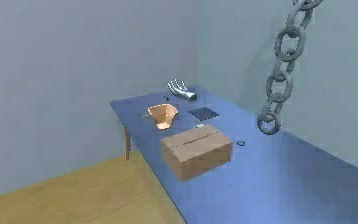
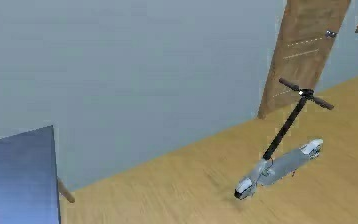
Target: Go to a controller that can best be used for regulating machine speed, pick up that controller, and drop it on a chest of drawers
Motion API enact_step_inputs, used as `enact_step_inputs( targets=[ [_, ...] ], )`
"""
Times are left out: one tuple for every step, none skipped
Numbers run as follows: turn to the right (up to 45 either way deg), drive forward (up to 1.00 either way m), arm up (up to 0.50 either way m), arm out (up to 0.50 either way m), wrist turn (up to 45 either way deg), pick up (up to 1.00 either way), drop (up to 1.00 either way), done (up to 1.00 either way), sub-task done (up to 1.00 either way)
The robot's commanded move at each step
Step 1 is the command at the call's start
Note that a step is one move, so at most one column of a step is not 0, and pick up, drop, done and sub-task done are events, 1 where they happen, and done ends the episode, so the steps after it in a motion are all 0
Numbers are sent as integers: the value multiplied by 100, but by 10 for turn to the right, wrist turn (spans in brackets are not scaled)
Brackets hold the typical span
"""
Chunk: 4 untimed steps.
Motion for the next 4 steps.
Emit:
enact_step_inputs(
  targets=[
    [-300, 0, 0, 0, 0, 0, 0, 0, 0],
    [0, 60, 0, 0, 0, 0, 0, 0, 0],
    [-240, 0, 0, 0, 0, 0, 0, 0, 0],
    [-30, 0, 0, 0, 0, 0, 0, 0, 0]
  ],
)
